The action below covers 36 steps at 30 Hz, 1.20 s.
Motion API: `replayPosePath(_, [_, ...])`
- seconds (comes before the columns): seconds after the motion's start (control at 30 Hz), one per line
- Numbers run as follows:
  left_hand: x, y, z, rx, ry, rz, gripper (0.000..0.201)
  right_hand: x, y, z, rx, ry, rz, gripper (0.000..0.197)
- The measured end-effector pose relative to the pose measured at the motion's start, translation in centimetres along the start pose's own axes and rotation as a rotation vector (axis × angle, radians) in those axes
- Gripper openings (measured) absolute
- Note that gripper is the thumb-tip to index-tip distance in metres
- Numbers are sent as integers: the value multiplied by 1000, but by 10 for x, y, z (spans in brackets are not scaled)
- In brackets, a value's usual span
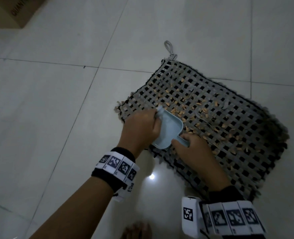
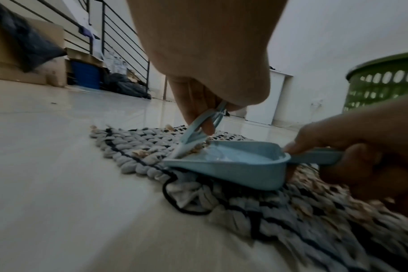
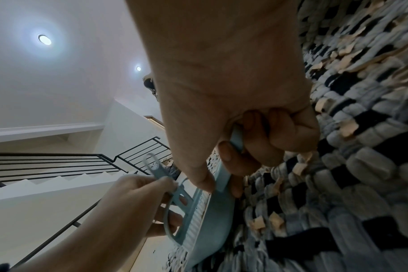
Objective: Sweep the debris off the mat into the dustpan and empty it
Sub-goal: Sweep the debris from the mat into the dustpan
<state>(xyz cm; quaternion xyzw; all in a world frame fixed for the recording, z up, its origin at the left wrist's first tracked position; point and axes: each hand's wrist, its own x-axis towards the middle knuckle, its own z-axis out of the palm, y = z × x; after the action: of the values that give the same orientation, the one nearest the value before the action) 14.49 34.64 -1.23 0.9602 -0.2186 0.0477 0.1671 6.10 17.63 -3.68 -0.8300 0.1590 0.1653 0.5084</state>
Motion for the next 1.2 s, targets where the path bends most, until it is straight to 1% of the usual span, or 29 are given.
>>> replayPosePath(0.07, [5, -7, -9, -46, 105, -77, 36, 0, 0, 0, 21, 7, -4, 39])
replayPosePath(0.13, [13, -20, -16, -49, 189, -192, 39, -1, 0, 1, 25, 27, -24, 40])
replayPosePath(0.17, [16, -25, -17, -40, 206, -242, 40, -1, 0, 1, 14, 36, -34, 38])
replayPosePath(0.23, [22, -31, -15, -28, 197, -283, 38, 1, 2, 4, -12, 55, -43, 38])
replayPosePath(0.27, [23, -30, -13, -26, 175, -280, 34, 2, 3, 5, -20, 65, -43, 38])
replayPosePath(0.33, [22, -25, -7, -9, 122, -230, 26, 3, 4, 7, -21, 73, -40, 39])
replayPosePath(0.47, [8, -2, 8, -27, 34, -65, 23, 5, 8, 6, 14, 75, -45, 39])
replayPosePath(0.53, [2, 6, 8, -46, 33, 10, 19, 4, 10, 4, 33, 67, -43, 37])
replayPosePath(0.57, [1, 5, 6, -68, 56, 4, 21, 4, 11, 3, 36, 66, -39, 36])
replayPosePath(0.6, [3, 2, 3, -101, 87, -41, 29, 4, 12, 2, 40, 65, -32, 35])
replayPosePath(0.67, [10, -10, -4, -186, 163, -174, 40, 3, 15, -1, 48, 52, -27, 36])
replayPosePath(0.77, [22, -28, -15, -288, 281, -345, 42, 3, 18, -5, 46, 30, -33, 29])
replayPosePath(0.83, [29, -37, -19, -329, 302, -415, 41, 4, 18, -6, 38, 24, -35, 26])
replayPosePath(0.9, [33, -44, -21, -319, 278, -429, 41, 5, 18, -7, 44, 27, -31, 26])
replayPosePath(0.97, [35, -45, -19, -257, 218, -388, 40, 5, 18, -7, 38, 31, -23, 27])
replayPosePath(1.0, [34, -42, -16, -217, 179, -347, 39, 5, 17, -6, 33, 33, -16, 27])
replayPosePath(1.03, [31, -38, -13, -164, 137, -290, 37, 5, 17, -6, 35, 37, -8, 27])
replayPosePath(1.1, [21, -22, -8, -53, 69, -128, 31, 5, 17, -5, 66, 51, 7, 28])
replayPosePath(1.17, [8, -9, -3, -30, 55, 28, 27, 4, 16, -5, 88, 70, 16, 30])
replayPosePath(1.2, [2, -7, -1, -39, 65, 72, 26, 4, 16, -5, 86, 76, 16, 30])
